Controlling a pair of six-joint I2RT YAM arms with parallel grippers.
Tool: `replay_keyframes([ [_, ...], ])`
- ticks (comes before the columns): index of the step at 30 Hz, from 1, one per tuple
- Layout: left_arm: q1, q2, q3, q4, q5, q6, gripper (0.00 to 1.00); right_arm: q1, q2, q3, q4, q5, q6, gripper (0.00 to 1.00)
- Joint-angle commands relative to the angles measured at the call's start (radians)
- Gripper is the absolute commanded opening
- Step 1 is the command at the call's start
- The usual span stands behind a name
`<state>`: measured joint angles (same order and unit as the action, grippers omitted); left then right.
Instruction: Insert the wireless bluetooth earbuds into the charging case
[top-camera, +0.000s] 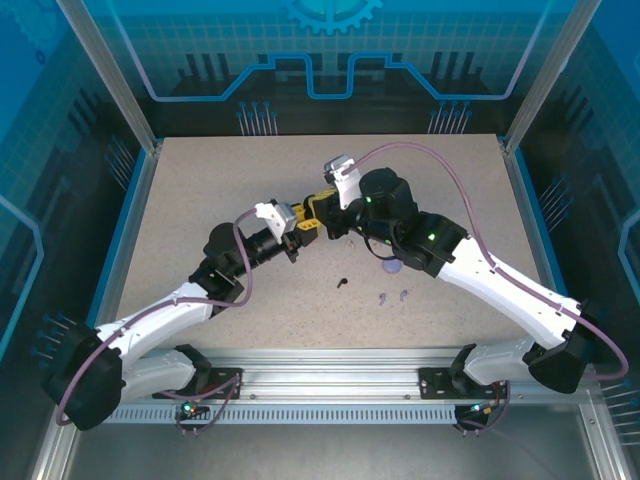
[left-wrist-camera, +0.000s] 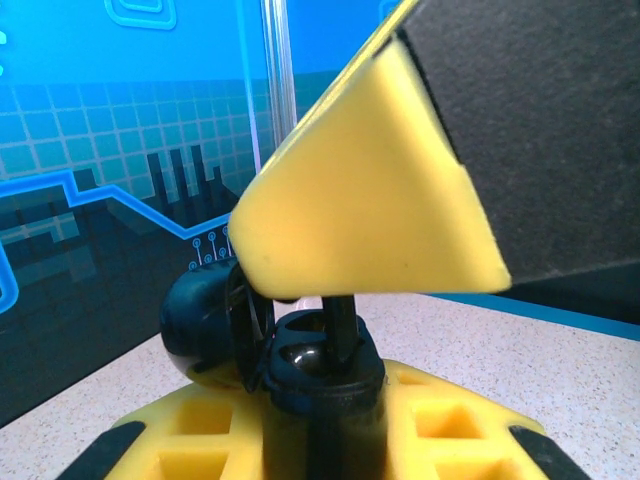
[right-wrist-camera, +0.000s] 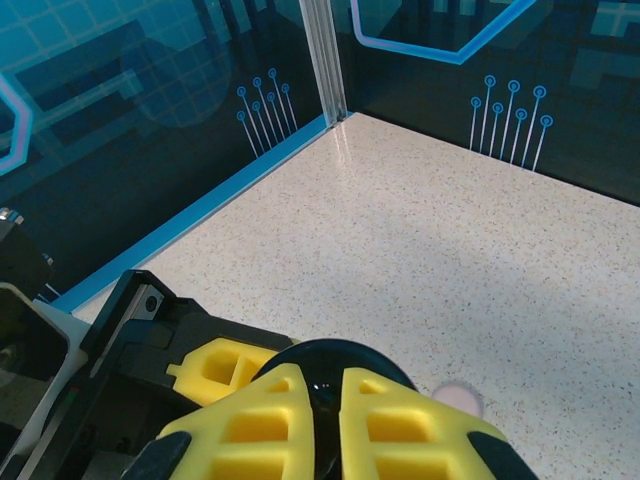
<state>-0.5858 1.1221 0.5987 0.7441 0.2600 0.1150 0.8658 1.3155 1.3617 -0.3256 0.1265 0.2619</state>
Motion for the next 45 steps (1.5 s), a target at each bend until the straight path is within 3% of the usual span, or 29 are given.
replay_keyframes([
  [1,-0.005,0.006,0.049,0.047,0.010,0.026,0.00,0.041,0.033,0.033,-0.062,-0.044,-0.049,0.11],
  [5,-0.005,0.010,0.049,0.049,0.010,0.022,0.00,0.050,0.050,0.058,-0.079,-0.026,-0.054,0.18],
  [10,-0.005,0.011,0.040,0.053,0.008,0.018,0.00,0.034,0.049,0.130,-0.096,0.021,-0.010,0.53],
  [16,-0.006,0.001,0.011,0.075,-0.009,0.017,0.00,-0.050,-0.021,0.191,-0.118,0.046,0.140,0.68],
  [23,-0.004,-0.028,-0.020,0.086,-0.036,0.029,0.00,-0.209,-0.103,0.110,-0.259,0.087,0.385,0.71],
  [27,-0.005,-0.028,-0.029,0.089,-0.065,0.031,0.00,-0.250,-0.088,0.016,-0.352,0.119,0.523,0.71],
  [35,-0.001,-0.013,-0.040,0.140,-0.155,0.039,0.00,-0.211,0.121,-0.133,-0.408,0.073,0.784,0.67],
  [45,0.037,0.004,-0.052,0.217,-0.194,-0.004,0.00,-0.095,0.412,-0.076,-0.489,0.084,1.090,0.60],
])
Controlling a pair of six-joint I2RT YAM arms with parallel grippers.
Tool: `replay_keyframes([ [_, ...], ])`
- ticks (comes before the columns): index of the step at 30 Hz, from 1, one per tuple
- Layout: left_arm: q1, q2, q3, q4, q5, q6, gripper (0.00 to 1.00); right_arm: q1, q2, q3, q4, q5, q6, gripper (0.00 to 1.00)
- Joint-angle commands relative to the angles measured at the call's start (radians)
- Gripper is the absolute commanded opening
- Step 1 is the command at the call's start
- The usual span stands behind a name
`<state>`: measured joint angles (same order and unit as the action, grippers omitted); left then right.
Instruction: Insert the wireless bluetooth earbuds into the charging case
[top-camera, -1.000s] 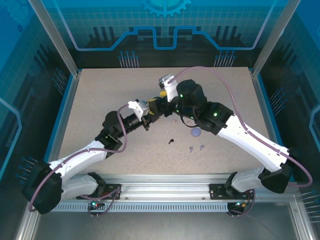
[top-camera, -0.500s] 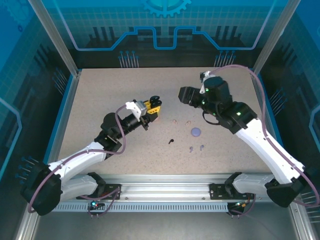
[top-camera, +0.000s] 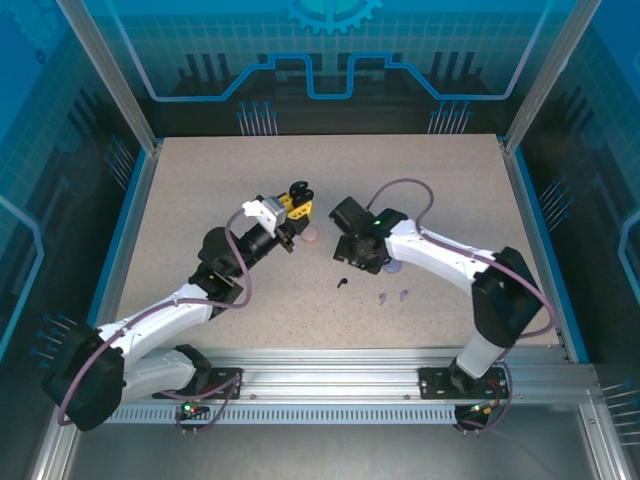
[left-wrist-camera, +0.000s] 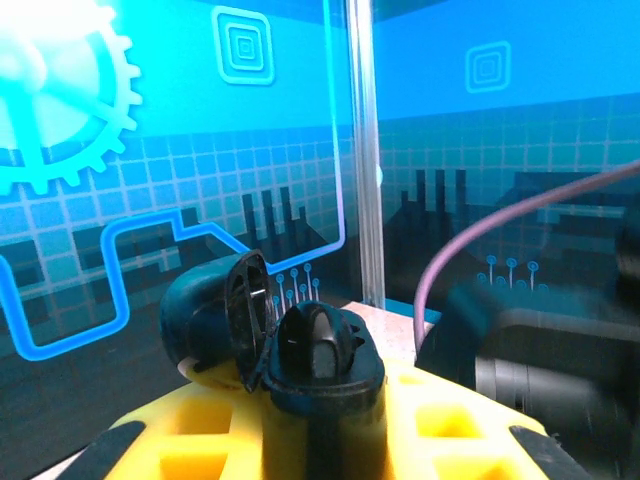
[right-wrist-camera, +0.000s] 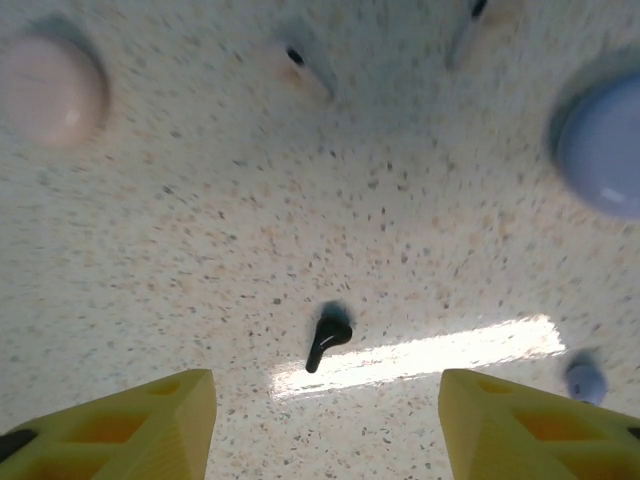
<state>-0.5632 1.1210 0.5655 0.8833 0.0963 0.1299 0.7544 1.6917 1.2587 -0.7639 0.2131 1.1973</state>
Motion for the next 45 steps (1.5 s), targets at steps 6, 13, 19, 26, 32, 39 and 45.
replay_keyframes([
  [6,0.035,-0.007,-0.034,0.095,-0.025,-0.044,0.00,0.050,0.118,0.054,-0.062,-0.032,0.273,0.56],
  [13,0.043,-0.012,-0.045,0.103,-0.018,-0.047,0.00,0.050,0.211,0.080,-0.043,-0.087,0.323,0.54],
  [19,0.049,-0.020,-0.051,0.106,-0.017,-0.053,0.00,0.054,0.265,0.109,-0.052,-0.090,0.327,0.50],
  [26,0.054,-0.021,-0.053,0.106,-0.015,-0.056,0.00,0.043,0.287,0.114,-0.056,-0.078,0.329,0.45],
  [32,0.054,-0.014,-0.056,0.112,-0.014,-0.061,0.00,0.036,0.293,0.107,-0.061,-0.066,0.323,0.40],
  [39,0.058,-0.009,-0.055,0.115,-0.010,-0.064,0.00,0.027,0.299,0.102,-0.064,-0.054,0.317,0.37],
  [45,0.058,-0.004,-0.053,0.117,-0.007,-0.067,0.00,0.023,0.304,0.098,-0.063,-0.051,0.308,0.30],
])
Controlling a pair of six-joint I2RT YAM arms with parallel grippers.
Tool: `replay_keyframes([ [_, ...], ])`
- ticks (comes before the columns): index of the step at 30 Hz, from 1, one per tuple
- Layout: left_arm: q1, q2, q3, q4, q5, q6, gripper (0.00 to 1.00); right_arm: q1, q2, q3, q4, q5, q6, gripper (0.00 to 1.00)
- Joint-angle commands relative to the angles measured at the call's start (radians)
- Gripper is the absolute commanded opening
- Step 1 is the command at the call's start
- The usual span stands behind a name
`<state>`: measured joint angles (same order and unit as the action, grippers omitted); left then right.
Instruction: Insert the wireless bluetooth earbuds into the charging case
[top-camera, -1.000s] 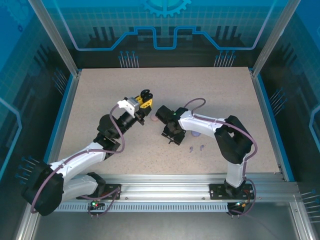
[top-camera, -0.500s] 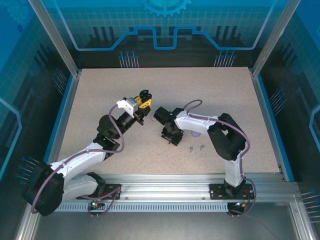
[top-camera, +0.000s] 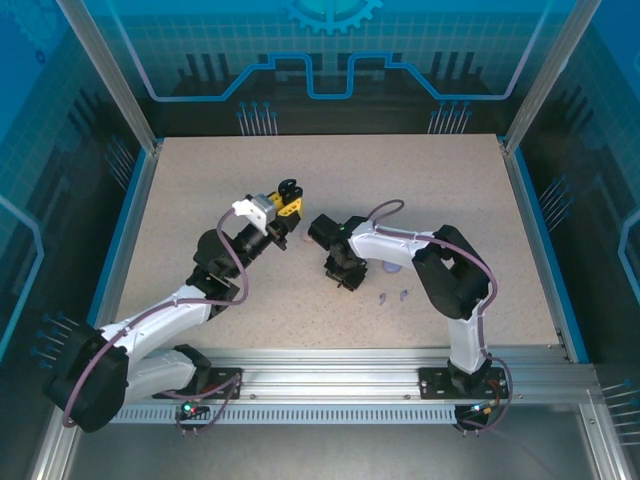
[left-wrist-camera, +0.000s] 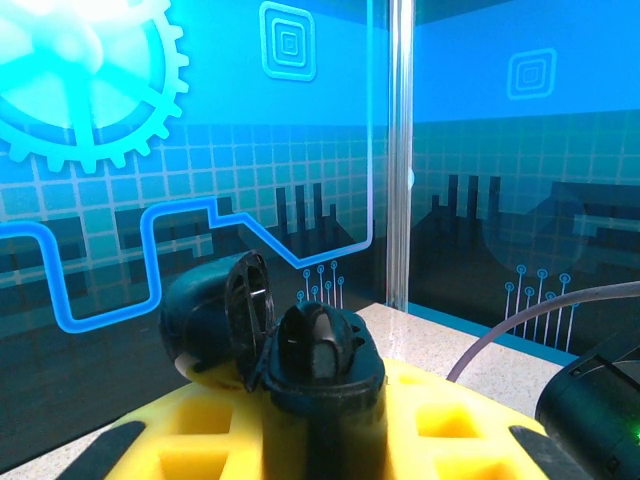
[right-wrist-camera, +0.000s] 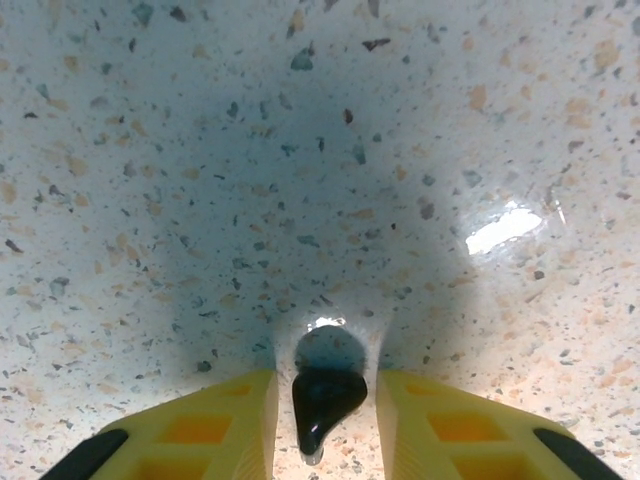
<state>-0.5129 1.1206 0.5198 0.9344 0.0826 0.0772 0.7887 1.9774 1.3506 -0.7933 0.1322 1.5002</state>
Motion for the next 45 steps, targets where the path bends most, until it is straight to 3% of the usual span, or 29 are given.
replay_keyframes([
  [1,0.007,-0.003,-0.007,0.066,0.005,-0.014,0.00,-0.013,0.019,0.006,-0.032,0.030,0.003,0.30],
  [14,0.007,-0.007,-0.007,0.062,0.019,-0.026,0.00,-0.008,-0.004,0.002,-0.027,0.081,-0.083,0.18],
  [23,0.007,-0.023,-0.005,0.047,0.028,-0.037,0.00,-0.002,-0.148,-0.072,0.039,0.195,-0.213,0.17],
  [31,0.008,-0.048,0.000,0.017,0.058,-0.046,0.00,0.000,-0.368,-0.107,0.084,0.323,-0.369,0.17],
  [40,0.007,-0.074,0.036,-0.030,0.146,-0.054,0.00,-0.017,-0.577,0.055,0.130,0.391,-0.688,0.17],
  [45,0.005,-0.070,0.057,-0.042,0.194,-0.059,0.00,-0.017,-0.614,0.208,0.180,0.346,-0.852,0.17],
])
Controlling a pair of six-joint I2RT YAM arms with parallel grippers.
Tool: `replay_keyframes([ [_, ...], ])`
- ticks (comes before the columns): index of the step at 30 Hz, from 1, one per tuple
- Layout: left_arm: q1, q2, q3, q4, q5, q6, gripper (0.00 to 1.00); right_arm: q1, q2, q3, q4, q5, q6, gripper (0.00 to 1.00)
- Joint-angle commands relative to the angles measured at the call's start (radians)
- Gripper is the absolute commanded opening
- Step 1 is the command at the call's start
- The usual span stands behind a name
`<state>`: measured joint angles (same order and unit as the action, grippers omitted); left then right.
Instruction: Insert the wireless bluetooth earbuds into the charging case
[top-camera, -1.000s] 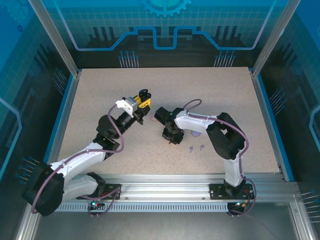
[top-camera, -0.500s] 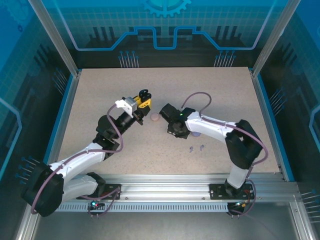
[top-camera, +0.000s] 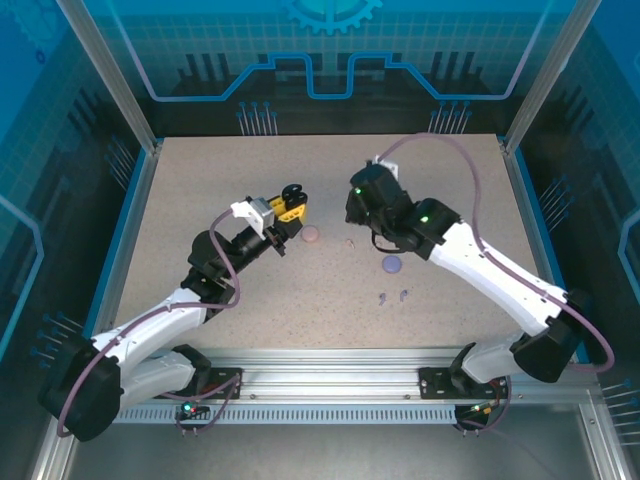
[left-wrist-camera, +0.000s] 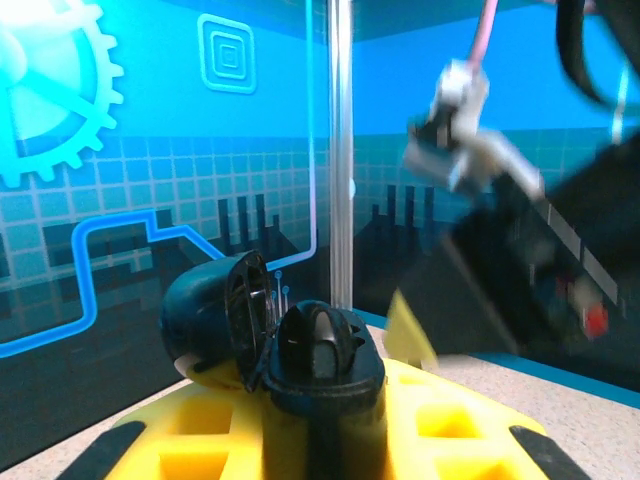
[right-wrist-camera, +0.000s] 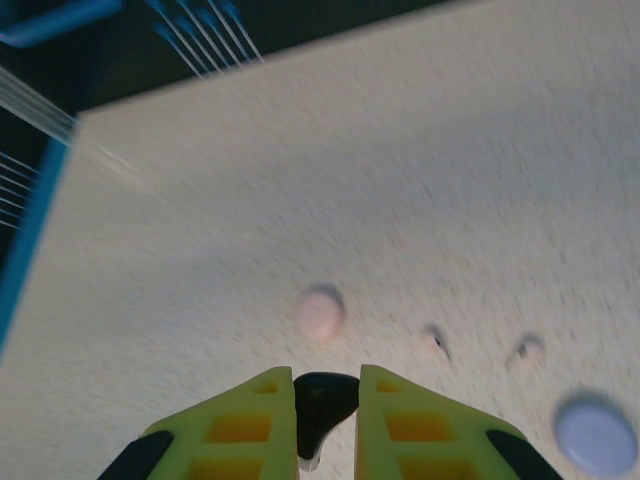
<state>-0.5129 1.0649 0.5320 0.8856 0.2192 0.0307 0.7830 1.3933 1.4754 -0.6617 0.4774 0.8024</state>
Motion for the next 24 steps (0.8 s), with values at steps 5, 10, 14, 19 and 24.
replay_keyframes([
  [5,-0.005,-0.003,0.055,-0.006,0.077,-0.009,0.00,0.000,-0.023,0.193,0.124,-0.126,-0.287,0.17],
  [10,-0.018,0.010,0.067,-0.021,0.079,0.006,0.00,0.035,0.007,0.260,0.137,-0.206,-0.348,0.17],
  [14,-0.020,0.015,0.073,-0.029,0.078,0.014,0.00,0.070,0.035,0.277,0.132,-0.232,-0.364,0.17],
  [19,-0.021,0.018,0.077,-0.038,0.077,0.023,0.00,0.117,0.057,0.277,0.124,-0.217,-0.402,0.17],
  [24,-0.021,0.020,0.079,-0.044,0.075,0.031,0.00,0.140,0.071,0.271,0.096,-0.208,-0.404,0.17],
])
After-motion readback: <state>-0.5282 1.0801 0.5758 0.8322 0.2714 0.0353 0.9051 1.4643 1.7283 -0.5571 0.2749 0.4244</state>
